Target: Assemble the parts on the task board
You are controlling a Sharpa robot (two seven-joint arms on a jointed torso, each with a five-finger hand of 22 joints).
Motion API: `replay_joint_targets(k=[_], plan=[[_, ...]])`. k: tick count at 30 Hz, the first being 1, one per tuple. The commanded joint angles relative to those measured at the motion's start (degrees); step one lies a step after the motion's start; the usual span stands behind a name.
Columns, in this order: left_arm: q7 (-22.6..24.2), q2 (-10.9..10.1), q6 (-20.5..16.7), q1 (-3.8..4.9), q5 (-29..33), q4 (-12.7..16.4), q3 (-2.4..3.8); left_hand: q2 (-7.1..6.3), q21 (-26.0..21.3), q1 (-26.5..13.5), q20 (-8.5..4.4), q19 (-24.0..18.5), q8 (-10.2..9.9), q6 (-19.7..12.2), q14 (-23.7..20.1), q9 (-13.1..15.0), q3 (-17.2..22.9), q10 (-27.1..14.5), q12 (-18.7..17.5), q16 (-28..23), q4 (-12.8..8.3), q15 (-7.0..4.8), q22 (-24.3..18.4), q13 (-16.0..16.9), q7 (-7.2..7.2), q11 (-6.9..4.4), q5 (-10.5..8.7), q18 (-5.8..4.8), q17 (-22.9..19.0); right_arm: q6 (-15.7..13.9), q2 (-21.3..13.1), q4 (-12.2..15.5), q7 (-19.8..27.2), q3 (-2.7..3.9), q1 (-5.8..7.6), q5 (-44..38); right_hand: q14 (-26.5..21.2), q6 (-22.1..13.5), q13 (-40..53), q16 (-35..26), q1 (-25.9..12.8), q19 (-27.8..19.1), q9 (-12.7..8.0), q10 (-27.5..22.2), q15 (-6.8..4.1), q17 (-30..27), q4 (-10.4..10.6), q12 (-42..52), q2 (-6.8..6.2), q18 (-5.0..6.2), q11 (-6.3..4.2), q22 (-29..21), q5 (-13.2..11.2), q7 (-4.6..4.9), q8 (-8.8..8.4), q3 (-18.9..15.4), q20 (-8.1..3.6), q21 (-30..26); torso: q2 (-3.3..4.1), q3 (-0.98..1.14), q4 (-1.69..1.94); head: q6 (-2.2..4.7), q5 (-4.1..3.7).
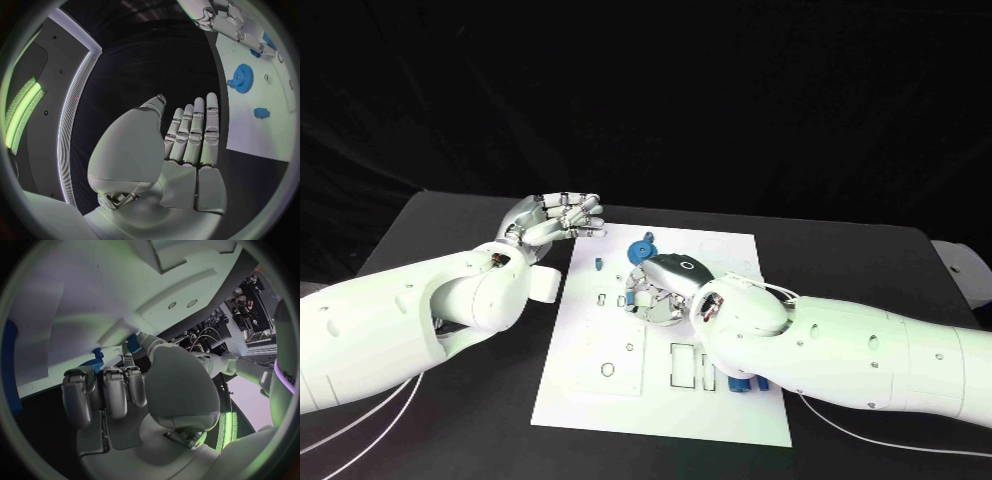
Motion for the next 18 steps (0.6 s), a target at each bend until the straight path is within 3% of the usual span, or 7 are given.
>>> replay_joint_targets(k=[1, 18], plan=[[0.2, 0.0, 1.0, 0.04, -0.2, 0.2, 0.04, 0.0, 0.2, 0.1, -0.04, 0.5, 0.1, 0.4, -0.1, 0.0, 0.4, 0.5, -0.3, -0.2, -0.1, -0.29, 0.0, 0.0, 1.28, -0.09, -0.2, 0.75, 0.0, 2.5, 0.0, -0.4, -1.5, -0.31, -0.34, -0.5, 5.0, -0.6, 10.3, -0.1, -0.5, 5.5, -0.2, 1.9, 0.58, 9.4, 0.2, -0.4, -0.37, -0.06, 0.43, 14.2, -0.3, 0.05, -0.46, 0.1, 0.31, -0.3, 0.0, -0.02, 0.02, 0.05, -0.02], [0.1, 0.0, 1.1, 0.04, -0.2, 0.2, 0.04, 0.0, 0.2, 0.0, -0.03, 0.5, 0.1, 0.4, -0.1, 0.0, 0.4, 0.5, -0.3, -0.3, -0.1, -0.29, -0.1, 0.0, 1.3, -0.08, -0.2, 0.75, 0.1, 1.8, 0.0, -0.4, -1.3, -0.31, -0.34, -0.5, 4.8, -2.6, 9.0, -0.3, -2.9, 5.4, -0.6, 0.7, 1.38, 8.9, 1.4, -1.7, -2.74, -0.04, 1.27, 14.1, -1.7, 0.87, -1.29, -1.5, 1.13, -0.4, -0.02, -0.02, 0.01, 0.06, -0.09]])
